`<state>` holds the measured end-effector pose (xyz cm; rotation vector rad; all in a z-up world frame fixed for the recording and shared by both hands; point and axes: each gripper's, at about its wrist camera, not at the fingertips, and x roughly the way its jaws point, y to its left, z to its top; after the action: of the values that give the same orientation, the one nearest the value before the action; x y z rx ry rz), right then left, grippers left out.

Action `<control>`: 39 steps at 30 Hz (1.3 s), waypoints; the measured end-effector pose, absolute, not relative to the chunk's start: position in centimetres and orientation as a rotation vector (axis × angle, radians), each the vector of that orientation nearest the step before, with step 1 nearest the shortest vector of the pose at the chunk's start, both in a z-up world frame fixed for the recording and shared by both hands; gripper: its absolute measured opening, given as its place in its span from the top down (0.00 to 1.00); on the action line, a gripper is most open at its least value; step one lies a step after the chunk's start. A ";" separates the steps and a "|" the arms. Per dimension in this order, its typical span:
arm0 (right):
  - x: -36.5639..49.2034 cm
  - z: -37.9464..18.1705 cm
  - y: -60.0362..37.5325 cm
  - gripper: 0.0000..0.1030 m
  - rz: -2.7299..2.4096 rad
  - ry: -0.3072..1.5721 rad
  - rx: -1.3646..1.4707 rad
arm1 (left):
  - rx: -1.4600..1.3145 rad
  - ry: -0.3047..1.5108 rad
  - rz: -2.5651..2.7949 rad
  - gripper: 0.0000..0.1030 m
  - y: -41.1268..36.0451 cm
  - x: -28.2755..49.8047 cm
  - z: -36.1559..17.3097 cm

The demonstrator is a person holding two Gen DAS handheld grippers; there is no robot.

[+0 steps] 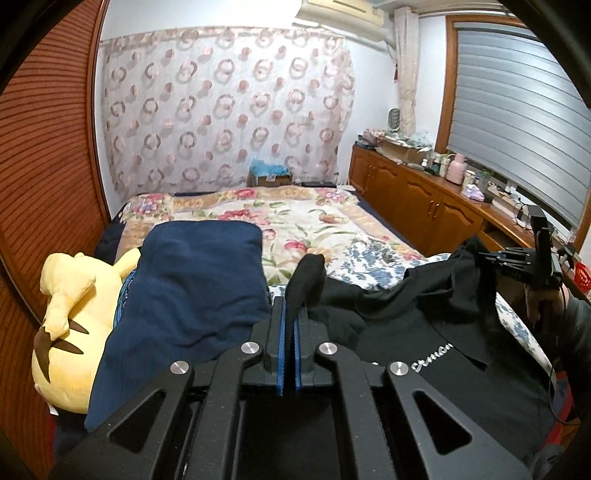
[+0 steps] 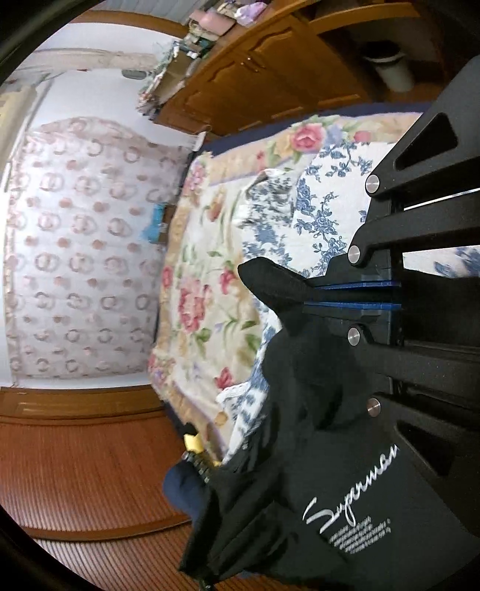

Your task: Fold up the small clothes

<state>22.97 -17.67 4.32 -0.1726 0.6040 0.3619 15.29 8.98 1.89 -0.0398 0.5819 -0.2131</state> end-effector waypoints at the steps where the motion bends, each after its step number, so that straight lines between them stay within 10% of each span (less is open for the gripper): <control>1: 22.0 4.6 -17.8 0.95 0.366 0.591 -0.171 | -0.041 0.572 -0.219 0.96 8.8 14.5 1.9; 39: -4.8 4.4 -23.2 0.95 0.340 0.562 -0.198 | -0.069 0.623 -0.191 0.96 8.9 -4.3 -2.7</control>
<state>-4.84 -23.15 4.37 -0.1984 0.5624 0.3395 -4.33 8.91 -2.69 -0.0690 0.6229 -0.1909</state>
